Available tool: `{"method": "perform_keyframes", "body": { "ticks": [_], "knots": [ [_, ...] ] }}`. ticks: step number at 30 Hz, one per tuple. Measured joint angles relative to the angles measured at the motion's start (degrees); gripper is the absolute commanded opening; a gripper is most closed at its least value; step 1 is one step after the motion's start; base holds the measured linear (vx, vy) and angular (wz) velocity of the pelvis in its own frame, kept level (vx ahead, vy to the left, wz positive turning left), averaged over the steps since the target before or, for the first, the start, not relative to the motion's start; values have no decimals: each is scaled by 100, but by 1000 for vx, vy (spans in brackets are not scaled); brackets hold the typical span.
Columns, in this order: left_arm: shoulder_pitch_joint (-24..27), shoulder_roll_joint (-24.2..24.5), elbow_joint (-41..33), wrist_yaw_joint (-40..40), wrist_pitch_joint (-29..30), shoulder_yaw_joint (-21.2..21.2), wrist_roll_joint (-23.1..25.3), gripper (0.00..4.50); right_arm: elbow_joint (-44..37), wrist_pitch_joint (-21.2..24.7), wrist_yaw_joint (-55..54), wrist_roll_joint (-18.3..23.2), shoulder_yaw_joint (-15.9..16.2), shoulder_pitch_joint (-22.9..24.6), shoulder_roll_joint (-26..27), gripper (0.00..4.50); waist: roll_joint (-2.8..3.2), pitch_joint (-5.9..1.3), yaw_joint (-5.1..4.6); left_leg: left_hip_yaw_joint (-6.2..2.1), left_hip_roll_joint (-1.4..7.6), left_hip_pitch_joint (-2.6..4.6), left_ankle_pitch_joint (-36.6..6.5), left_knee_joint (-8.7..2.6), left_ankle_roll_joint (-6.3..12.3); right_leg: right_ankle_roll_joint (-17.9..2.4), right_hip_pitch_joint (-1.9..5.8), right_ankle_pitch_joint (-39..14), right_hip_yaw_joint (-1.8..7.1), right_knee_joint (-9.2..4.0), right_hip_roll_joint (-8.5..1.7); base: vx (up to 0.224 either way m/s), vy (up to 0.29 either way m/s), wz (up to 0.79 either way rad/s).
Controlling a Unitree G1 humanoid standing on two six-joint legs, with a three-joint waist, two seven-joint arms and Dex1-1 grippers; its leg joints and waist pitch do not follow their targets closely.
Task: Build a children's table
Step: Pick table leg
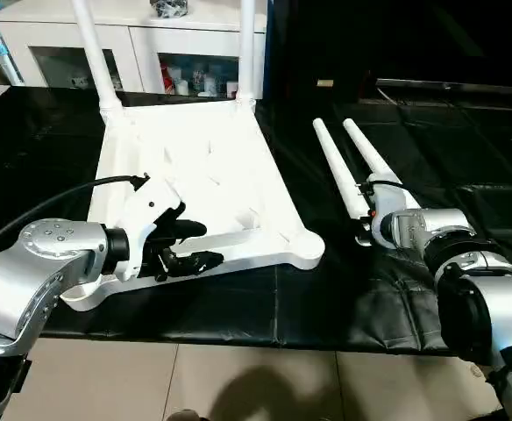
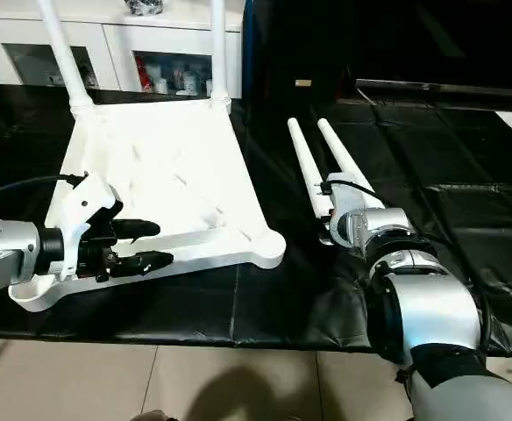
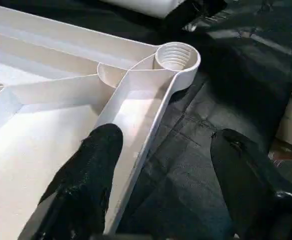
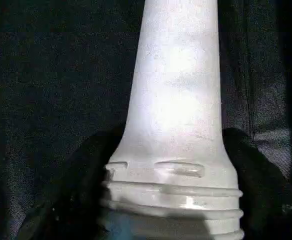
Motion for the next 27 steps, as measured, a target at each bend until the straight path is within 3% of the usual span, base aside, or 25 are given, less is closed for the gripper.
{"method": "perform_keyframes", "body": {
  "ticks": [6, 11, 17, 20, 22, 27],
  "knots": [
    [-265, -338, 367, 211, -153, -56, 57, 328, 15, -232, -58, 277, -282, -3, -1, 283, 16, 8, -5, 0, 0, -3, 0, 0, 0, -6, -3, 4, 0, 0, 0, 0, 0, 0],
    [-673, -977, 1007, 699, -402, -57, 240, 328, -96, -903, 168, 736, -759, -9, 19, 281, 37, 20, -12, 2, 0, -14, 0, 2, 0, -9, -9, 6, -1, -1, 0, 0, 0, 0],
    [-955, -1588, 1550, 1205, -590, -21, 291, 328, -429, -1107, 441, 1399, -1348, 78, 129, 280, 45, 20, -13, 4, 0, -26, 0, 3, 2, -12, -17, 4, -2, -8, 1, 0, 0, 0],
    [-1102, -1937, 1834, 1471, -671, 23, 322, 328, -569, -1137, 775, 1718, -1561, 160, 266, 280, 47, 21, -21, 5, 1, -27, 0, 3, 2, -12, -18, 5, -4, -8, 1, 0, 0, 0],
    [-1333, -2435, 2213, 1813, -803, 266, 297, 328, -1106, -1073, 1419, 2148, -1756, 476, 431, 280, 46, 21, -9, 6, 2, -29, 1, 4, 4, -12, -16, 5, -6, -9, 1, 0, 0, 0],
    [-1883, -3313, 3027, 2481, -950, 1032, -187, 361, -2815, -380, 2330, 2895, -1697, 1311, 764, 280, 44, 20, 34, 2, 2, -31, 3, 8, 7, -13, -1, 6, -12, -18, 1, 0, 0, 0]
  ]
}}
